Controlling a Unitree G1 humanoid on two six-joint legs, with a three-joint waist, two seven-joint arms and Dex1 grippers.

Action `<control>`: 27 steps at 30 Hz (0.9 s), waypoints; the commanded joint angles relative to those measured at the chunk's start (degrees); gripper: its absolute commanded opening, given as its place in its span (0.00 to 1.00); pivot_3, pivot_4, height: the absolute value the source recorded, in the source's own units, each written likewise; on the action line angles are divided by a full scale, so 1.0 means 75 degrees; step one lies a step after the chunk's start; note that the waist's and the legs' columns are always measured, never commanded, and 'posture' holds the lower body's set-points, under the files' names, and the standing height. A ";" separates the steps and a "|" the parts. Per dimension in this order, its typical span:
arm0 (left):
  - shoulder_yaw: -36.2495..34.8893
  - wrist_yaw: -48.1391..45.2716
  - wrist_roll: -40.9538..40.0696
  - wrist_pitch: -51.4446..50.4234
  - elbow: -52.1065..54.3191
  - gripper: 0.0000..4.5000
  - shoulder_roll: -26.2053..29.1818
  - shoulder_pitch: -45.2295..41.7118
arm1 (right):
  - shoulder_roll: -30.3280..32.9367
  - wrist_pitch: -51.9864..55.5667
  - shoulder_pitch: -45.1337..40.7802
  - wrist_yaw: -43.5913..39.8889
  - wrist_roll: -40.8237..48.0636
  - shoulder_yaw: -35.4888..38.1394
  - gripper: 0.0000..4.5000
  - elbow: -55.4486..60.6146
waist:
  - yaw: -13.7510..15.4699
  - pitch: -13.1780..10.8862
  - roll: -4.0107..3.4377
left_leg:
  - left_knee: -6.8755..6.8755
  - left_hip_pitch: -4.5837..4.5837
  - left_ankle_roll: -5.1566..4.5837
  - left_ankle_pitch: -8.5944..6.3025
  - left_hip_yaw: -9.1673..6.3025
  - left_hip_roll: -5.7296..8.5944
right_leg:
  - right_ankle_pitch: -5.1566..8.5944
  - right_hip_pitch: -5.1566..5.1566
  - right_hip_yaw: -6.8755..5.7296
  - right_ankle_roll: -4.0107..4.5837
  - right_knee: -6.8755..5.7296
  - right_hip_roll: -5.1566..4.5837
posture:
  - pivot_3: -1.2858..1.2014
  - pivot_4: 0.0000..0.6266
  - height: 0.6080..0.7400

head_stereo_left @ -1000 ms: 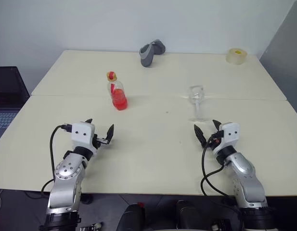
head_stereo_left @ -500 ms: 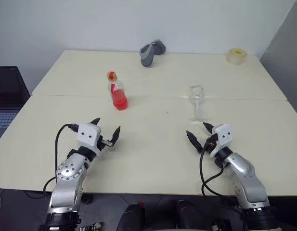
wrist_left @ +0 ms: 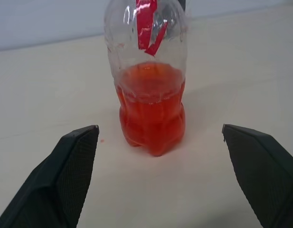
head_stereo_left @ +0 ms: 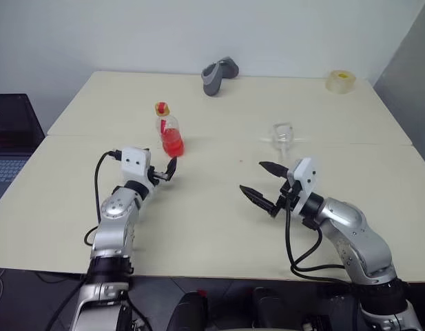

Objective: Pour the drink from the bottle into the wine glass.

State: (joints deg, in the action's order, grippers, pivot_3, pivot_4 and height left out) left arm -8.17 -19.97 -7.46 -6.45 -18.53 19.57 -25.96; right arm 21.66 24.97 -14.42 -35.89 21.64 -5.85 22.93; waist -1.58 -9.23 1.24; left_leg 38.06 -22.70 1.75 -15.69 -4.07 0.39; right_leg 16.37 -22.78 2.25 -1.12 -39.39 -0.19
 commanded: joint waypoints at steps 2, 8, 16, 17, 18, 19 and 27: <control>0.0094 0.0085 0.0199 0.0581 -0.1426 0.99 -0.0079 -0.1038 | -0.0132 0.0188 -0.0319 0.0131 0.0210 0.0024 1.00 0.0442 | 0.0006 0.0000 0.0000 | 0.0003 -0.0003 0.0000 0.0000 -0.0005 0.0001 | 0.0000 0.0000 -0.0005 0.0000 0.0001 -0.0002 | 0.52 0.24 1.00; 0.0113 0.0143 0.0352 0.1463 -0.3704 0.99 -0.0203 -0.2398 | -0.0241 0.0321 -0.0356 0.0253 0.0219 0.0003 1.00 0.0609 | 0.0006 0.0000 0.0001 | 0.0004 -0.0007 0.0001 0.0001 -0.0010 0.0004 | 0.0000 -0.0002 -0.0012 0.0000 -0.0001 -0.0003 | 0.52 0.24 1.00; -0.0138 0.0470 0.0255 0.2168 -0.5969 0.99 -0.0262 -0.3723 | -0.0277 0.0357 -0.0376 0.0361 0.0173 0.0012 1.00 0.0661 | 0.0001 -0.0001 0.0003 | 0.0005 -0.0015 0.0001 0.0002 -0.0007 0.0005 | 0.0000 -0.0019 -0.0014 0.0000 -0.0009 -0.0002 | 0.52 0.24 1.00; -0.0165 0.0484 0.0254 0.2223 -0.6168 0.99 -0.0262 -0.3853 | -0.0282 0.0361 -0.0376 0.0371 0.0173 0.0015 1.00 0.0668 | 0.0001 -0.0002 0.0003 | 0.0005 -0.0020 0.0001 0.0002 -0.0007 0.0005 | 0.0000 -0.0024 -0.0016 0.0000 -0.0011 -0.0002 | 0.52 0.24 1.00; -0.0224 0.0560 0.0234 0.2234 -0.6364 0.99 -0.0262 -0.3978 | -0.0286 0.0358 -0.0376 0.0379 0.0168 0.0013 1.00 0.0673 | 0.0000 -0.0002 0.0004 | 0.0006 -0.0023 0.0001 0.0002 -0.0006 0.0006 | 0.0000 -0.0029 -0.0016 0.0000 -0.0014 -0.0002 | 0.52 0.24 1.00; -0.0241 0.0579 0.0250 0.2274 -0.6512 0.99 -0.0256 -0.4068 | -0.0291 0.0358 -0.0374 0.0390 0.0165 0.0008 1.00 0.0682 | -0.0001 -0.0002 0.0004 | 0.0007 -0.0027 0.0002 0.0003 -0.0004 0.0007 | 0.0000 -0.0034 -0.0017 0.0000 -0.0017 -0.0002 | 0.52 0.24 1.00; -0.0262 0.0396 0.0310 0.2422 -0.7043 0.85 -0.0312 -0.4466 | -0.0335 0.0352 -0.0313 0.0505 0.0135 -0.0047 1.00 0.0753 | -0.0007 -0.0002 0.0004 | 0.0006 -0.0028 0.0003 0.0003 0.0010 0.0006 | 0.0000 -0.0050 -0.0014 0.0000 -0.0027 -0.0001 | 0.52 0.24 1.00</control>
State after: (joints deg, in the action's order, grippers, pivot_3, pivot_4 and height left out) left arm -9.65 -16.30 -5.23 10.55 -71.65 17.40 -57.29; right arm 19.45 27.99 -16.51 -32.30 22.02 -6.08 25.66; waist -1.63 -9.24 1.27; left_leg 38.10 -22.91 1.77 -15.67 -3.99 0.43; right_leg 16.37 -23.16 2.14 -1.12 -39.60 -0.20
